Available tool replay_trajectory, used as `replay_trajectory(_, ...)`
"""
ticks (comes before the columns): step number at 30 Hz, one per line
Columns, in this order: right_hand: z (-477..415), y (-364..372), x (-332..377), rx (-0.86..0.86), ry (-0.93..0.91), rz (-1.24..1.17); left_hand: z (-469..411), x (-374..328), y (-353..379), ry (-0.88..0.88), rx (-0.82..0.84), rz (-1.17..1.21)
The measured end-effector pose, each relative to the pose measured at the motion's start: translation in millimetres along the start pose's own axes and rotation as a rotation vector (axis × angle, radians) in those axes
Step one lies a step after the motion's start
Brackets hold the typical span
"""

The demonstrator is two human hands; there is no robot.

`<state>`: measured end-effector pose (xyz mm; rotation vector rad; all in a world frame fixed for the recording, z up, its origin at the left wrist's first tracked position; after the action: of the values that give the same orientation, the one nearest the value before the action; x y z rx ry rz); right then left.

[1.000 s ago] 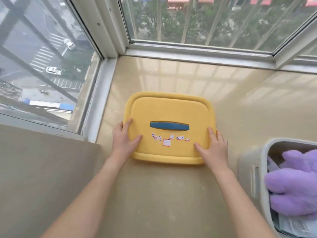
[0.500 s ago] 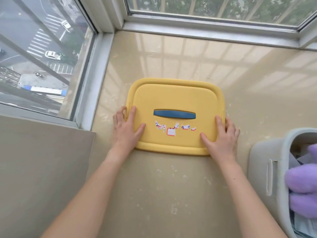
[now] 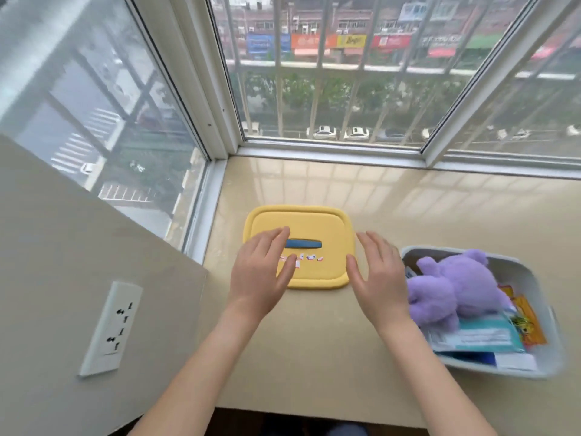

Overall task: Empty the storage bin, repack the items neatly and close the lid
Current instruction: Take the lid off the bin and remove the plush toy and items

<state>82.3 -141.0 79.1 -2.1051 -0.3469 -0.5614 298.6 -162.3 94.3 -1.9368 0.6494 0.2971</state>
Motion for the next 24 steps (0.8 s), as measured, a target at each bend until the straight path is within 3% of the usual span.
replay_trajectory(4,28,-83,13,-0.016,-0.029,0.058,32,-62,-45,0.09,-0.006,0.07)
replay_trajectory(8,79,-141,-9,-0.015,-0.009,0.17,85,-92,-48,0.105,0.098,0.114)
replay_trajectory(15,142,-205,-92,-0.004,0.12,0.326,146,-146,-4,0.159,0.229,0.138)
replay_trajectory(24,113,-275,-233,0.135,0.201,0.313,139,-264,85,0.136,0.17,0.095)
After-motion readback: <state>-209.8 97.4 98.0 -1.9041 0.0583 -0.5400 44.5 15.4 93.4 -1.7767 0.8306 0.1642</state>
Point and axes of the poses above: each hand's wrist, its own z-axis away from the middle knuckle, its own y-axis out of the palm, x = y × z, the point moved 4 cm from there along -z, towards the middle knuckle, and after that the axes turned 15 degrees about -x, right-handed, at the moved point
